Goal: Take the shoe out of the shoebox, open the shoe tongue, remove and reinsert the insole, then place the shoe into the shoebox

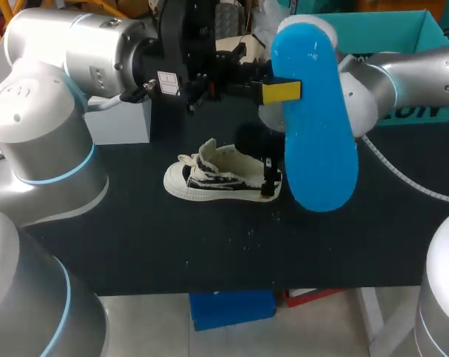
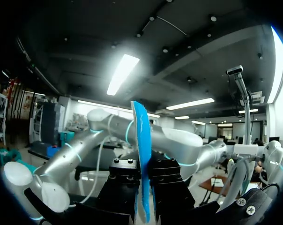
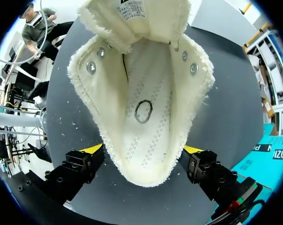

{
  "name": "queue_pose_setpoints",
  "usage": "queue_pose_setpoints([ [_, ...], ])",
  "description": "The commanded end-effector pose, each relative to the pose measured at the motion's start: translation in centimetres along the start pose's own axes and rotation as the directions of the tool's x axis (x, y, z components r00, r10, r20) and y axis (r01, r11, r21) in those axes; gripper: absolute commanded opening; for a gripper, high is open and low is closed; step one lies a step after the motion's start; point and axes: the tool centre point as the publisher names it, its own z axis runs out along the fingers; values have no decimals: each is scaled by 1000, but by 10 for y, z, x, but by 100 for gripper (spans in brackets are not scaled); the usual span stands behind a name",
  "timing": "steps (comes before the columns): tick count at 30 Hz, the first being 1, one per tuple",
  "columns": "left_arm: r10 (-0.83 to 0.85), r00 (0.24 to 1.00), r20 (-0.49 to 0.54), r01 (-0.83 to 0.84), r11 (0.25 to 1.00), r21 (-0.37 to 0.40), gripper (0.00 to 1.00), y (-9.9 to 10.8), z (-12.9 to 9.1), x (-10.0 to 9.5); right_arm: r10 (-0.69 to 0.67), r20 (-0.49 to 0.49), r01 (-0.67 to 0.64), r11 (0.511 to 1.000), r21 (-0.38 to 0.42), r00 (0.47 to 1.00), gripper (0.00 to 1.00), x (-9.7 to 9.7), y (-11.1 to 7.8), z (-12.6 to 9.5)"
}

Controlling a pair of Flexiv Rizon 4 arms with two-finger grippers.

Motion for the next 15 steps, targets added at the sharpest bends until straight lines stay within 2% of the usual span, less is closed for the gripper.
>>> queue_pose_setpoints([
  [1,2,1000,4,-2,1000,2,0,1,2,0,6,5,-7,983,183,1000,100,1,6,6],
  [11,2,1000,4,-2,1000,2,0,1,2,0,0,6,-1,988,155,1000,100,4,13,13],
  [15,2,1000,4,-2,1000,2,0,1,2,0,4,25,-6,997,72,1000,100,5,13,13],
])
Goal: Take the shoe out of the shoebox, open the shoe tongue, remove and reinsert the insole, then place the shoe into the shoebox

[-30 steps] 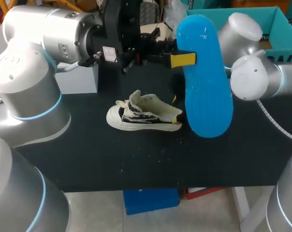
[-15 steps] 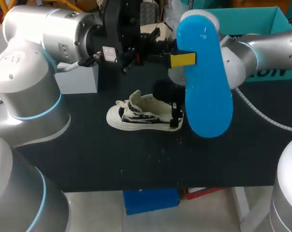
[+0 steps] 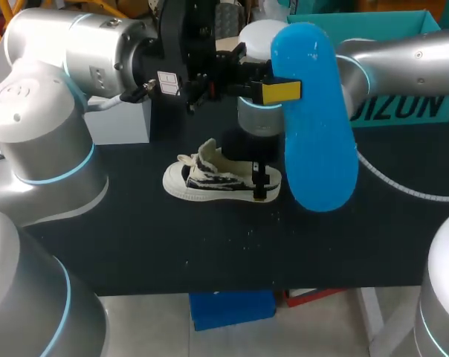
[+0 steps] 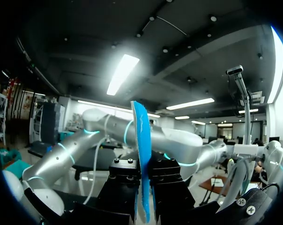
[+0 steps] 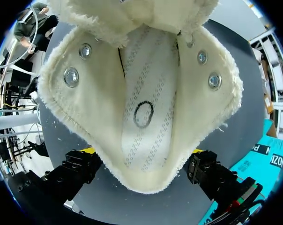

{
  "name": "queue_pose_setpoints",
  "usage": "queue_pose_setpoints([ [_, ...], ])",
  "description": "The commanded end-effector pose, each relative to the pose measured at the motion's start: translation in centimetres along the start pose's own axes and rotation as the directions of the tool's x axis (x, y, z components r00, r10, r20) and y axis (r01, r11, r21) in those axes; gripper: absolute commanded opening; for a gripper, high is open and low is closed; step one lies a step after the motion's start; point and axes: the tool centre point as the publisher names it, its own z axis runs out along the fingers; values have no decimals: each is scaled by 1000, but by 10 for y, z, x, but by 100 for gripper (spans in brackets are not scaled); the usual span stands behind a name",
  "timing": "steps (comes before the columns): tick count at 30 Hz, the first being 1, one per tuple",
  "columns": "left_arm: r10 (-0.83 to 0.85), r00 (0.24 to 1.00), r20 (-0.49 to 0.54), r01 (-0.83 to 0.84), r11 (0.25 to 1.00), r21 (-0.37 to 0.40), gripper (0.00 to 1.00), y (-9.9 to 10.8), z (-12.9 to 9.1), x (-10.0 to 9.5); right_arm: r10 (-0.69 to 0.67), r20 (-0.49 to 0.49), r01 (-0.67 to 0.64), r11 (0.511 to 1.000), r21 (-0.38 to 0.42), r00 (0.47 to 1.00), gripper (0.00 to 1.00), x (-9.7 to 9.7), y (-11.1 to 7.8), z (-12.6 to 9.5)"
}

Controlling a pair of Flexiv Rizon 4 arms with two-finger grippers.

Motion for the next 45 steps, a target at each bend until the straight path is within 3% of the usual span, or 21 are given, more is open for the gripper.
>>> queue_pose_setpoints([
  [1,2,1000,4,-2,1000,2,0,1,2,0,-5,17,6,998,-65,1000,100,3,2,4],
  [7,2,1000,4,-2,1000,2,0,1,2,0,7,20,-2,974,-225,1000,100,4,-2,2],
  [10,2,1000,4,-2,1000,2,0,1,2,0,-22,42,37,922,-386,999,100,3,2,-1],
  [12,2,1000,4,-2,1000,2,0,1,2,0,-46,68,75,849,-523,997,100,0,7,-2],
  [19,2,1000,4,-2,1000,2,0,1,2,0,-10,100,76,725,-684,995,100,-4,12,-3],
  [26,2,1000,4,-2,1000,2,0,1,2,0,11,102,76,590,-804,995,100,-4,14,4],
  [32,2,1000,4,-2,1000,2,0,1,2,0,37,102,69,514,-855,994,100,-1,12,11],
  [45,2,1000,4,-2,1000,2,0,1,2,0,19,79,56,537,-842,997,100,-6,4,13],
])
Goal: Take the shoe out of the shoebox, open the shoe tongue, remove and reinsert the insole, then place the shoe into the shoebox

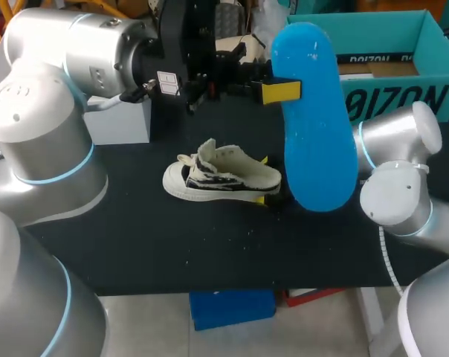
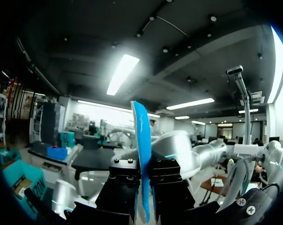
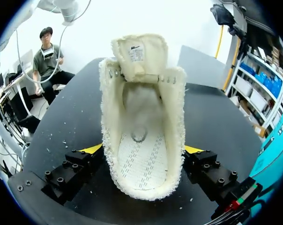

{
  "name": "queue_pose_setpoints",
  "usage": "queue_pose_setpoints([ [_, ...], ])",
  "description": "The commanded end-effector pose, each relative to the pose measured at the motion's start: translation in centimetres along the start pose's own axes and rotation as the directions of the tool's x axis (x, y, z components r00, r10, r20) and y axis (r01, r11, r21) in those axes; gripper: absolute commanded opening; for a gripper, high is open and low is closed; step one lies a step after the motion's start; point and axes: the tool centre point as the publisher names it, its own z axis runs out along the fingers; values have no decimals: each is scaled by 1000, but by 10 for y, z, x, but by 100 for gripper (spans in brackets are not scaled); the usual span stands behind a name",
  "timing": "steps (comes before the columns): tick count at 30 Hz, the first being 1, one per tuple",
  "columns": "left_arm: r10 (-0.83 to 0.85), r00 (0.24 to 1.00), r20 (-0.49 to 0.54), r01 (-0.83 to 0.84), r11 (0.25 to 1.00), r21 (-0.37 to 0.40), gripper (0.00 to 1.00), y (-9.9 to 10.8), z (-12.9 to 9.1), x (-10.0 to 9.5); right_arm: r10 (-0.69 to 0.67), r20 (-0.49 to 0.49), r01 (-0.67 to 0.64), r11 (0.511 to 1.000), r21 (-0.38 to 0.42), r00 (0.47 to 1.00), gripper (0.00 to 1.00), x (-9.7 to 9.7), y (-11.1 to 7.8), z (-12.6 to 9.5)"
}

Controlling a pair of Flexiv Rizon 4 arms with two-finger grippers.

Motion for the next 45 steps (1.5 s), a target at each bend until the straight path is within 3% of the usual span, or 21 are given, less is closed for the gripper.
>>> queue_pose_setpoints([
  [1,2,1000,3,-2,1000,2,0,1,2,0,-1,-14,0,996,-87,1000,100,-4,-4,-2],
  [16,2,1000,3,-2,1000,2,0,1,2,0,24,-40,-27,998,-61,999,100,-8,-16,-2],
  [19,2,1000,3,-2,1000,2,0,1,2,0,12,-51,-13,1000,-21,999,100,-11,-13,-11],
  [22,2,1000,3,-2,1000,2,0,1,2,0,-3,-97,10,998,68,995,100,-15,-10,-22],
  [24,2,1000,3,-2,1000,2,0,1,2,0,-24,-178,54,984,168,984,100,-17,-4,-32],
  [26,2,1000,3,-2,1000,2,0,1,2,0,-30,-230,96,955,280,973,100,-20,-3,-41],
  [28,2,1000,3,-2,1000,2,0,1,2,0,-21,-233,101,935,339,972,100,-24,-1,-50],
  [35,2,1000,3,-2,1000,2,0,1,2,0,7,-187,115,763,636,982,100,-39,17,-61],
  [40,2,1000,3,-2,1000,2,0,1,2,0,-1,-163,124,655,745,987,100,-45,30,-50],
  [45,2,1000,3,-2,1000,2,0,1,2,0,-7,-151,127,579,805,989,100,-45,41,-37],
])
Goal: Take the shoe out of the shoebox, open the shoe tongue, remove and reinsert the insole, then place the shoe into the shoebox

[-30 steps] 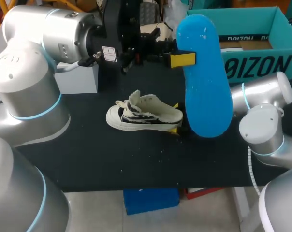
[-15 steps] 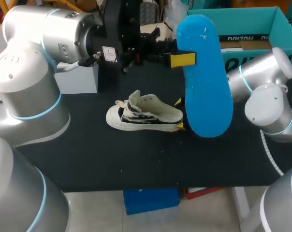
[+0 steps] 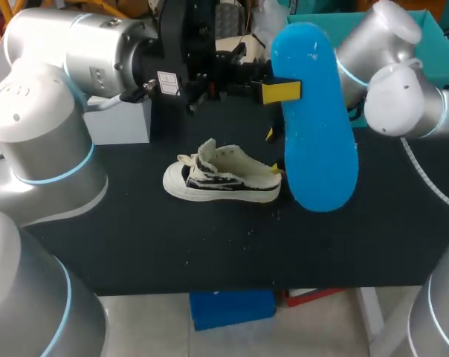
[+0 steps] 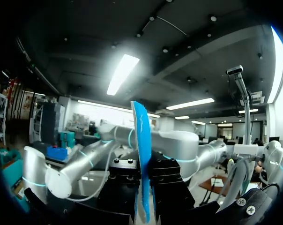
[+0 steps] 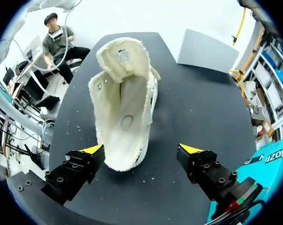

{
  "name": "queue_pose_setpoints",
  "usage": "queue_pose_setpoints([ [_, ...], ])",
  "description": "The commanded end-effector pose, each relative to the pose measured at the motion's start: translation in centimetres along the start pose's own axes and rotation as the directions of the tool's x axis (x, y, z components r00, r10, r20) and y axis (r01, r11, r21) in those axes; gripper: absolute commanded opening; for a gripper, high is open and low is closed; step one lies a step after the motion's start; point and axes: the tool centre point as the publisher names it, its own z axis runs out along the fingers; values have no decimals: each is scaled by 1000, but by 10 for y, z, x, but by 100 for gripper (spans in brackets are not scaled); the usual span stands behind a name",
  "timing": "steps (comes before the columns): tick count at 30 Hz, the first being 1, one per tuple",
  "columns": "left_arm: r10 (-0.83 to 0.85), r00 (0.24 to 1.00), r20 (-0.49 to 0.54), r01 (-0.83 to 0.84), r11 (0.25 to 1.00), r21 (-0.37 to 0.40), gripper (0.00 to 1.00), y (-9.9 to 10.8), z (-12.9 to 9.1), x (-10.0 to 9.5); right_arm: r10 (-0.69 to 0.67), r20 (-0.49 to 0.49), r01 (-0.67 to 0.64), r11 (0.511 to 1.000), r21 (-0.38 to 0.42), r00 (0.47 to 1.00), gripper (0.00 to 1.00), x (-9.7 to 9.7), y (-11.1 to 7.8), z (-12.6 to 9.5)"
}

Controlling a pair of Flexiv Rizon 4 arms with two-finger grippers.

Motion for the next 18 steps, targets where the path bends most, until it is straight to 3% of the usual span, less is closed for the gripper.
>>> queue_pose_setpoints([
  [1,2,1000,3,-2,1000,2,0,1,2,0,9,25,-21,848,529,1000,100,-7,16,12],
  [14,2,1000,3,-2,1000,2,0,1,2,0,-1,25,-15,796,605,1000,100,-10,46,29],
  [18,2,1000,3,-2,1000,2,0,1,2,0,2,20,-14,803,596,1000,100,-14,52,39],
])
